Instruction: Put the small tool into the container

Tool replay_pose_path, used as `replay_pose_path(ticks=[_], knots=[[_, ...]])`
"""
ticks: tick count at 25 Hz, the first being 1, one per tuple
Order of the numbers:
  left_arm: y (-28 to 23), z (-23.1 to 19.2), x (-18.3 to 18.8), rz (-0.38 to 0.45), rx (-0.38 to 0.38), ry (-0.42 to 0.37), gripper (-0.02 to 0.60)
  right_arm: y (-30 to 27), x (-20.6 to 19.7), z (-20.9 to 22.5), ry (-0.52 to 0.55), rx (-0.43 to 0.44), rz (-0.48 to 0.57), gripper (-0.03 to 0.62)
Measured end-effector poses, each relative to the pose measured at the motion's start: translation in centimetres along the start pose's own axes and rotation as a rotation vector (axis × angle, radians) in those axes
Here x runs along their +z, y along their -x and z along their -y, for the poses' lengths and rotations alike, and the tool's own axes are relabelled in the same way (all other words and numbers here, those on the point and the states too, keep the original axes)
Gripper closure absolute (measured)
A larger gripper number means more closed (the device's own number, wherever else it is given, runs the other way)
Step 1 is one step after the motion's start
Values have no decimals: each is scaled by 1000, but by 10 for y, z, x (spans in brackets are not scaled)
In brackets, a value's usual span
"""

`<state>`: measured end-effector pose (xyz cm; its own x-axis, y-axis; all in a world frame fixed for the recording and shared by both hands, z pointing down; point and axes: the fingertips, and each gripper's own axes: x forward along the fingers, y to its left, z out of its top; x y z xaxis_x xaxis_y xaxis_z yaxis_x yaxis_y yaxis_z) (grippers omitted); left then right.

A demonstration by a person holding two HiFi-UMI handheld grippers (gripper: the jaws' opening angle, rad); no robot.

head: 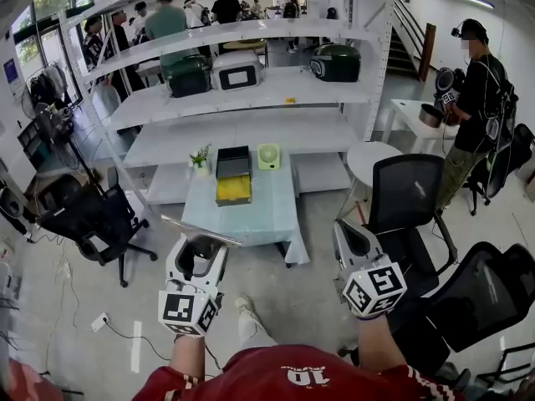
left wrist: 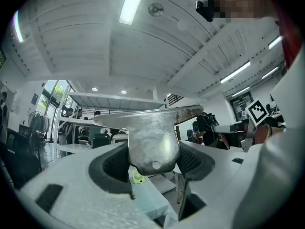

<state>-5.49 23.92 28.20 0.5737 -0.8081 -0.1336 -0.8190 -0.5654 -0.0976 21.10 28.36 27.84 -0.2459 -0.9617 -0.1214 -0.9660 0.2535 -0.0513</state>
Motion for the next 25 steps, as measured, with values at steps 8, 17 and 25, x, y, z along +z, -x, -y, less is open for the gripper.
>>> replay_pose_path(ticks=[8, 17, 25], knots=[[10, -1, 5, 8, 0, -5, 290, 5, -3, -8, 9, -9, -6, 591], [15, -5, 2, 2, 11, 9, 290, 4, -7, -10, -12, -7, -15, 591], [10, -8, 0, -2, 5, 0, 290, -2, -9, -9, -8, -9, -21, 591]])
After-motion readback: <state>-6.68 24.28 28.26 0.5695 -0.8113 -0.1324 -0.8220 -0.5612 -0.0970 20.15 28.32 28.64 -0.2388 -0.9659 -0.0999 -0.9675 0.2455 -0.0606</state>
